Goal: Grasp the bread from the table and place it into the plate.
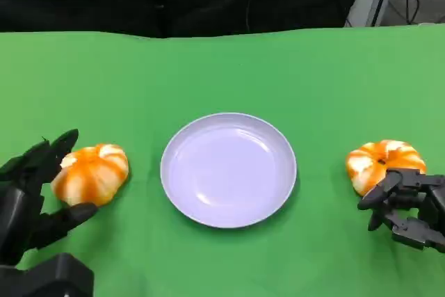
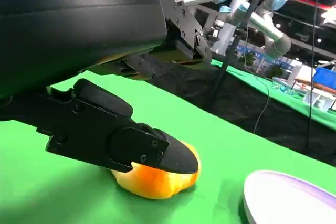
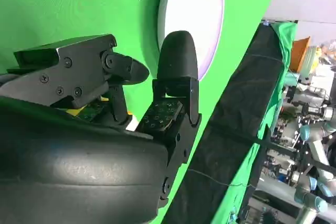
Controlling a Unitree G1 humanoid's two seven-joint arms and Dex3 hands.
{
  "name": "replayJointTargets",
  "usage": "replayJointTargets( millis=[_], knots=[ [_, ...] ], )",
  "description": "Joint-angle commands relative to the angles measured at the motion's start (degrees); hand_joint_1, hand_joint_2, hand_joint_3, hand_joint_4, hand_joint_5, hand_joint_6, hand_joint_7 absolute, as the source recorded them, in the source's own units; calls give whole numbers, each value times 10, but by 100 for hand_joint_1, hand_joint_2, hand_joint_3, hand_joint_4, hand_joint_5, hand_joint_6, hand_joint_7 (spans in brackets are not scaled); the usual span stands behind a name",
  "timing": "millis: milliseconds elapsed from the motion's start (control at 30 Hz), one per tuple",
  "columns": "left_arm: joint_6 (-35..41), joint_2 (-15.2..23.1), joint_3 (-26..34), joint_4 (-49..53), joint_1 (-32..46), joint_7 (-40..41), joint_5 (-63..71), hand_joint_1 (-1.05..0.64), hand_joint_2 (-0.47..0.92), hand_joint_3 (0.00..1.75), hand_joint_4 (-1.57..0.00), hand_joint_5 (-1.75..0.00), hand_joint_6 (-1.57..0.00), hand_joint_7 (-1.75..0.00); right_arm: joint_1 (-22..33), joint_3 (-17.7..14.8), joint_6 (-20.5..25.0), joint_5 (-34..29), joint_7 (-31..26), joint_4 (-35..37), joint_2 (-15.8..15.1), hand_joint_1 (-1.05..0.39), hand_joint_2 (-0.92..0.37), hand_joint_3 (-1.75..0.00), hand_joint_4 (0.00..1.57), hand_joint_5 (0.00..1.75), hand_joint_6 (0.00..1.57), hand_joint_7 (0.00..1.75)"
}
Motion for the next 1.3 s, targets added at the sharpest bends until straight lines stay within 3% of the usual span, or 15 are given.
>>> replayJointTargets(
  millis=[33, 533, 1300],
  knots=[
    [23, 15, -18, 26, -32, -10, 0, -68, 92, 5, -41, 0, -38, -1, 4, -1, -5, 1, 1, 1, -10, 3, -85, -56, 88, 136, 96, 91],
    [37, 12, -54, 91, -88, -18, -15, -66, 90, 0, -42, 0, -38, 0, 4, 0, -3, -1, -2, -1, -10, 4, -86, -56, 88, 136, 97, 89],
    [63, -26, -110, 181, -155, -53, -31, -68, 89, 0, -40, 0, -38, 0, 9, 0, -4, 1, -2, -6, -9, 4, -83, -60, 88, 137, 95, 92]
  ],
)
